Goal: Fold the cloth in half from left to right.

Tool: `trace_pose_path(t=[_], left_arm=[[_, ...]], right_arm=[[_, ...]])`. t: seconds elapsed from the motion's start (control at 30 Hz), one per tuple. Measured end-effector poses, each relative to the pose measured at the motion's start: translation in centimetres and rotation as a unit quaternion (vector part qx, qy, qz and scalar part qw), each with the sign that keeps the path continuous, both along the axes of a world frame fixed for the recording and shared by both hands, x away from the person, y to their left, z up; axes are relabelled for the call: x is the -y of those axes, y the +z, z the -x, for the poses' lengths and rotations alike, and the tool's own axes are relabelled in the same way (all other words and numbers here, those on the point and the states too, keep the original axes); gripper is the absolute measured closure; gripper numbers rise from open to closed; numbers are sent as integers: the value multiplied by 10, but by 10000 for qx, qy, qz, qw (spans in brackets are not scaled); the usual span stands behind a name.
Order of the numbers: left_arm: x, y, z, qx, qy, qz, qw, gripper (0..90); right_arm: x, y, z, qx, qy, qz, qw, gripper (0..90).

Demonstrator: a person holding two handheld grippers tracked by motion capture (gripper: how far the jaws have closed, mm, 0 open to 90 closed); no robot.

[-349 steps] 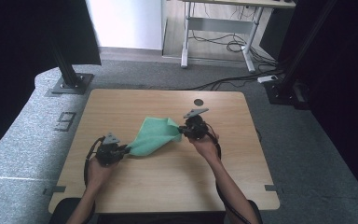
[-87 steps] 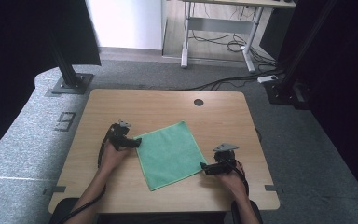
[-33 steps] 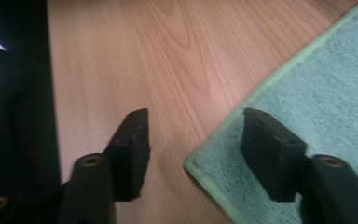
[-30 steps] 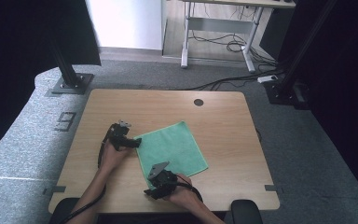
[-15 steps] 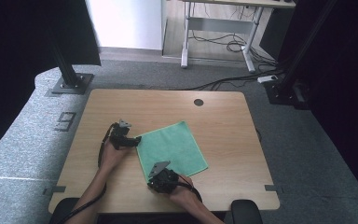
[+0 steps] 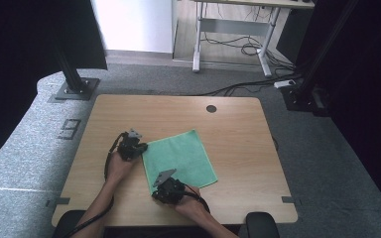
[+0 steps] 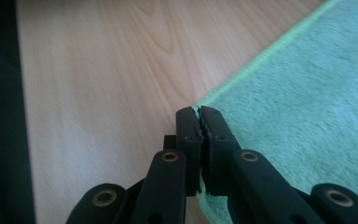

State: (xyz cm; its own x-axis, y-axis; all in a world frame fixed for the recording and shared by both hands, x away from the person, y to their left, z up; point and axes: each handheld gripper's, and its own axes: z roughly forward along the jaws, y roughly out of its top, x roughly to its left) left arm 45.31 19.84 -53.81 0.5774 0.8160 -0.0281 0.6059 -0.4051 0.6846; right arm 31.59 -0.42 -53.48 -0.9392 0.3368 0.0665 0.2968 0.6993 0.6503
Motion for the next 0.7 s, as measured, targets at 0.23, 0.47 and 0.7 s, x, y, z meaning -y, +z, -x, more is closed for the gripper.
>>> trace_pose_path(t=[0.23,0.47,0.7], left_arm=[[0,12,3,153,2,89,9998,848],[9,22,2,332,-72,-75,9994,844],[28,32,-4,408,-249,-226,9986,842]], right_arm=[[-4,7,4,147,102,-154,9997,865],[13,25,1,205,-56,-479,9986,864],[33,34,-2,301,-324,-531,9976,865]])
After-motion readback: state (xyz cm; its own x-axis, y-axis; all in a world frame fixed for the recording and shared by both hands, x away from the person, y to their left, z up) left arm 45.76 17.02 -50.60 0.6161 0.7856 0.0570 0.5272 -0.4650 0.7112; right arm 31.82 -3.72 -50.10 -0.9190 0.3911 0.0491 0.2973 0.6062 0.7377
